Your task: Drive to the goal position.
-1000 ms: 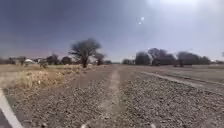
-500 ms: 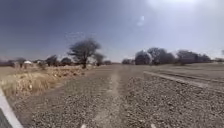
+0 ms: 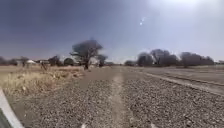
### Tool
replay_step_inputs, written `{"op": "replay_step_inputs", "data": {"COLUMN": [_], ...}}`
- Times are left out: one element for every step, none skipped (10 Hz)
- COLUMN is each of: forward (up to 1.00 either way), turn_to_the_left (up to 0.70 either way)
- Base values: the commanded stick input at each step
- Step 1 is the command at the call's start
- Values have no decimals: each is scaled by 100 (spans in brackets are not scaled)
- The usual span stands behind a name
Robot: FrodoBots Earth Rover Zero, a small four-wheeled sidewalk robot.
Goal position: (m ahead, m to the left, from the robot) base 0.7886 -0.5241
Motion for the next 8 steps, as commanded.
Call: {"op": "replay_step_inputs", "data": {"forward": [70,70,70,70,70,70,70,70], "turn_to_the_left": [0,0,0,0,0,0,0,0]}}
